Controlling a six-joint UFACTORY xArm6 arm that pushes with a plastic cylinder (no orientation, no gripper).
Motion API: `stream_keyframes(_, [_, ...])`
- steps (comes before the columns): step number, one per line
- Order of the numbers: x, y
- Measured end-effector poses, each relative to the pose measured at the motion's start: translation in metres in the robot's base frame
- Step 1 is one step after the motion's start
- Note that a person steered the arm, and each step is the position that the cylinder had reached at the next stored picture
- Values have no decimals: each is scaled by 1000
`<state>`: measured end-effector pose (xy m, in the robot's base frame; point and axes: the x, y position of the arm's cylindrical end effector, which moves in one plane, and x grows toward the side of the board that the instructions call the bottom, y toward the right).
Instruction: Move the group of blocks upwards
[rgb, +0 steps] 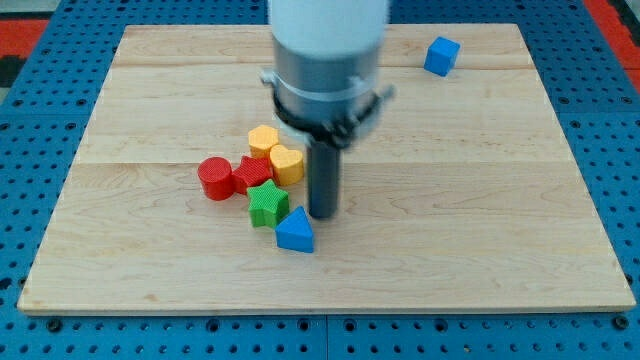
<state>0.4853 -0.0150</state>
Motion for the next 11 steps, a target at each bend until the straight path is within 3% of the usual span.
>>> stream_keyframes(1, [41,30])
stream_keyframes(2, [124,78])
stream_keyframes(3, [133,63])
stream_keyframes(5, [58,-47])
stream_keyframes(7, [-12,-30])
stream_keyframes(8, [15,-51])
stream_keyframes(9, [60,-26])
stream_keyframes(10, [42,8])
stream_keyframes(11, [-11,-22])
